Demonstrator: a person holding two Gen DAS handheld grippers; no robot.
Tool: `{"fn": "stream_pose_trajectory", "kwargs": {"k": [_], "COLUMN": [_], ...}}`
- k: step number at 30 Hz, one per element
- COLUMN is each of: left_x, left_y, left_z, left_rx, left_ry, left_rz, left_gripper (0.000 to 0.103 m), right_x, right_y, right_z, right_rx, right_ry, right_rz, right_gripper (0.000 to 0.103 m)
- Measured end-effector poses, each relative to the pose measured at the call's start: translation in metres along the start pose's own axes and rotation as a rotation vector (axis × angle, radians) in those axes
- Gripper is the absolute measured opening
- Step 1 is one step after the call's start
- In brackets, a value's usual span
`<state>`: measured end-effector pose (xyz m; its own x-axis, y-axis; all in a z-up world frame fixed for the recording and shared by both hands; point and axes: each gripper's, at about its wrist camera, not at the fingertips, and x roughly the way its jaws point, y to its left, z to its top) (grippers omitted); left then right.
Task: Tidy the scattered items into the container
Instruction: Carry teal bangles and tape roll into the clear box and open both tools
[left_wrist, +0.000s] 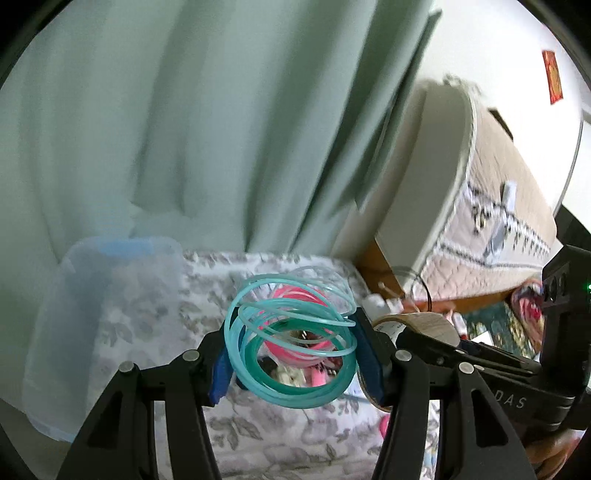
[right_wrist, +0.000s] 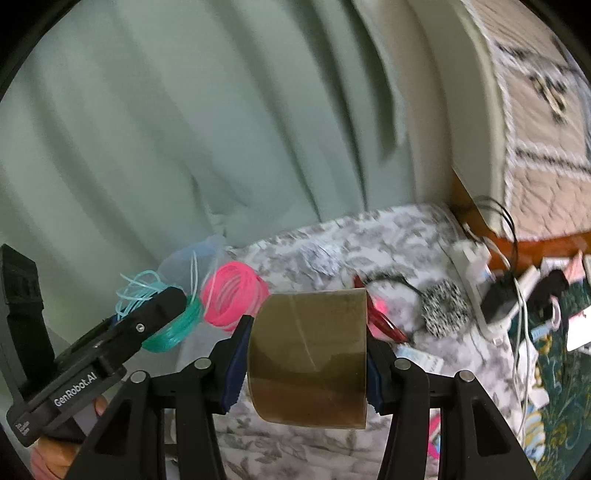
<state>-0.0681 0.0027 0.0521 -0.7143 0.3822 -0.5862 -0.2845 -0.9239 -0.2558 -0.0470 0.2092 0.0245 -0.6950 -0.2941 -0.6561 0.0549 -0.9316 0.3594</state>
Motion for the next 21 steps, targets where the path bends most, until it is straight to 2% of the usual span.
{"fn": "stream_pose_trajectory", "kwargs": {"k": [6,11,16,21], "left_x": [-0.032,-0.059,-0.08,-0.087], "left_y": [0.037,0.074,0.112,0.142], "left_z": [0.014,0.011,0.0,-0.015], "left_rx": [-0.062,-0.115,-0.183,-0.245], "left_ry": [-0.086,-0.142,-0.158,-0.146], "left_rz": [0.058,0.174,0.256,0.292], "left_gripper": [0.059,0.059,0.059,0.059], "right_x": [-0.001,0.01,0.03,0.05], "right_y": [0.044,0.089,0.133,0.17], "right_z": [0.019,0.029,0.026,0.018], "right_rx": [-0.081,-0.158,-0.238,-0.3], "right_ry": [-0.042,-0.035,0.001,0.048], "right_rz": [0.06,0.129,0.192,0.232], "right_gripper": [0.055,0.055,0.055,0.055]}}
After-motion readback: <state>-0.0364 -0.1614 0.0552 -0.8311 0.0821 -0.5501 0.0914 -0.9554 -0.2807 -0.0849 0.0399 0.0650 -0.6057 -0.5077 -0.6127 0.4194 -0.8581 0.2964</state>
